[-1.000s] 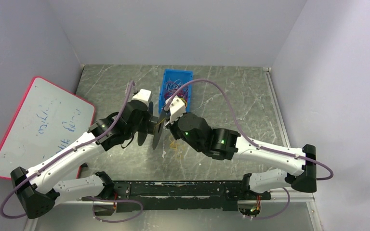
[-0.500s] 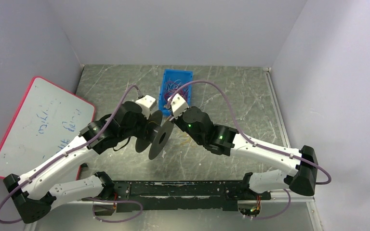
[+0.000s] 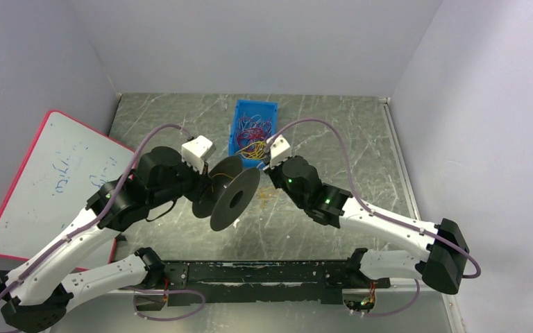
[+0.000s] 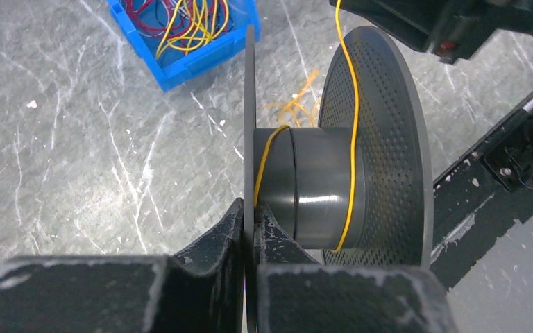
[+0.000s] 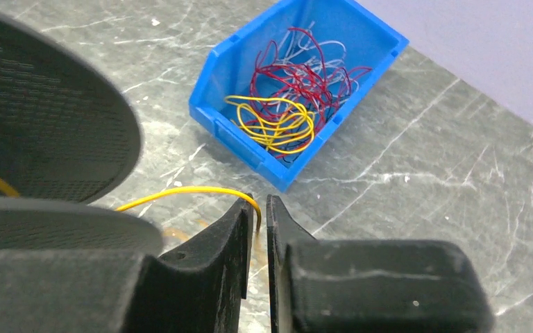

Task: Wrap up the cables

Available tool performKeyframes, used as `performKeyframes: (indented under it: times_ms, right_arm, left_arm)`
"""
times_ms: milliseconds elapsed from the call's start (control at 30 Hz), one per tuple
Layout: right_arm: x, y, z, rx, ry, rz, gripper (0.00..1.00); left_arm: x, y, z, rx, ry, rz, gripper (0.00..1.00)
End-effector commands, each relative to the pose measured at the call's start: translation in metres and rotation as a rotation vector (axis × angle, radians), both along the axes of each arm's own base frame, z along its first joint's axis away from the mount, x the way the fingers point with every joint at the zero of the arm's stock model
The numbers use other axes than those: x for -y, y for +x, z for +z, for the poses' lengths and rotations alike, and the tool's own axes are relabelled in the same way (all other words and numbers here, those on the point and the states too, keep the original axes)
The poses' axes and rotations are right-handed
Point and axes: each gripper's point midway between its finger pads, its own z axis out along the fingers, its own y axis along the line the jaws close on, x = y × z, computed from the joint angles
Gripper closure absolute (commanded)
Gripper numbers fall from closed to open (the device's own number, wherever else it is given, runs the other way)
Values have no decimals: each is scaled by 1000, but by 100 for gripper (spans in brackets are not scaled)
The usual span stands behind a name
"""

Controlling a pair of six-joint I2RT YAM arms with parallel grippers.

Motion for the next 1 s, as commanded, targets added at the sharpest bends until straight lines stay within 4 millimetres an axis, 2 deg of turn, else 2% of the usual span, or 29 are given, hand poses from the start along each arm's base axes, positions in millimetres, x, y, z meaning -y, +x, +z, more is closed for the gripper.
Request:
performKeyframes:
  times_ms: [0, 167, 367, 667, 967]
  right_arm:
    - [7, 6, 1, -16, 147, -36, 82]
    - [5, 3, -13, -57, 231, -20, 76]
    - [7, 3, -29, -86, 286, -21, 73]
    - [2, 6, -37, -113, 381, 26, 63]
    - [-3, 4, -48, -155, 454, 72, 63]
  left_arm:
    - [6, -18, 36, 47, -101, -94, 93]
    - [10, -26, 52, 65, -152, -134, 93]
    - [13, -39, 84, 106, -244, -194, 93]
    - [15, -54, 114, 135, -327, -253, 93]
    - [13, -62, 146, 188, -411, -274, 93]
